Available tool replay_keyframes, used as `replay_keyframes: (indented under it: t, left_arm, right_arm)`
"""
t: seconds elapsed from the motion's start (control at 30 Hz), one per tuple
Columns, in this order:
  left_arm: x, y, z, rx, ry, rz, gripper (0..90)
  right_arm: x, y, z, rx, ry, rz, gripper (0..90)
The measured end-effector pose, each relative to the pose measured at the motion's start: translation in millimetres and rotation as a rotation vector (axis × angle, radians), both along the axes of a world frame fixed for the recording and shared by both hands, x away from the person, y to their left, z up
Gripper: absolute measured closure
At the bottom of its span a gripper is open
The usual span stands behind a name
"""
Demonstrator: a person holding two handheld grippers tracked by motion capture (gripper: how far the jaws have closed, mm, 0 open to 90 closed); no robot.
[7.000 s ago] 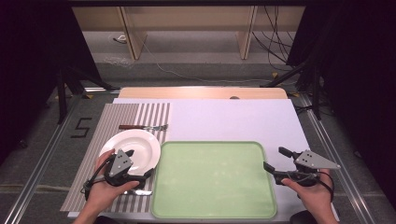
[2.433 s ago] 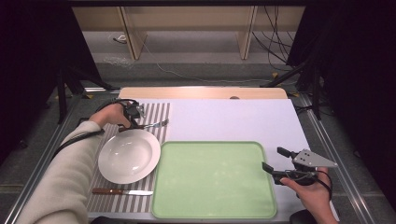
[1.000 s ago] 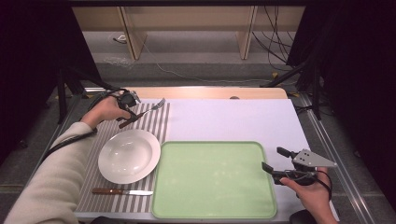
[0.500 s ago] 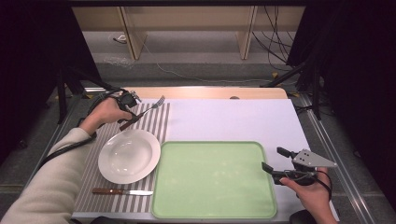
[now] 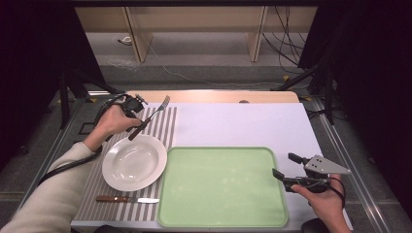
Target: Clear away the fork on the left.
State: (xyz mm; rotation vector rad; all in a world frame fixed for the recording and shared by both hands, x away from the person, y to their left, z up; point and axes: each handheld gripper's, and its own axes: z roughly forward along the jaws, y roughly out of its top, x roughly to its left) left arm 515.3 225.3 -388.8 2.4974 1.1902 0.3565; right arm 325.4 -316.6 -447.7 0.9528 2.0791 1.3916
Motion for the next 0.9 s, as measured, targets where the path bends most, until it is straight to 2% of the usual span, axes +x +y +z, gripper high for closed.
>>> replay_keyframes:
  t: [0.2,0.37,0.57,0.7,0.9]
  left_arm:
    - [-10.8,-2.4,0.6,-0.029,-0.012,0.036,76.5]
    - [-21.1,-5.5,0.6,-0.043,-0.01,0.076,76.5]
    - [-32.7,-12.7,0.8,-0.083,-0.002,0.121,76.5]
    - [-39.4,-18.9,1.1,-0.072,0.004,0.118,76.6]
    - [-47.2,-25.5,2.1,-0.082,-0.004,0.121,76.5]
  right_arm:
    - [0.0,0.0,0.0,0.0,0.0,0.0,17.6]
    - [-0.1,0.4,0.1,0.001,0.001,-0.001,17.5]
    - [-0.4,0.3,0.3,-0.002,0.0,-0.001,17.6]
    - [-0.3,0.0,0.2,-0.001,0.0,-0.001,17.6]
    - [-0.5,0.0,0.5,-0.002,-0.003,0.0,17.6]
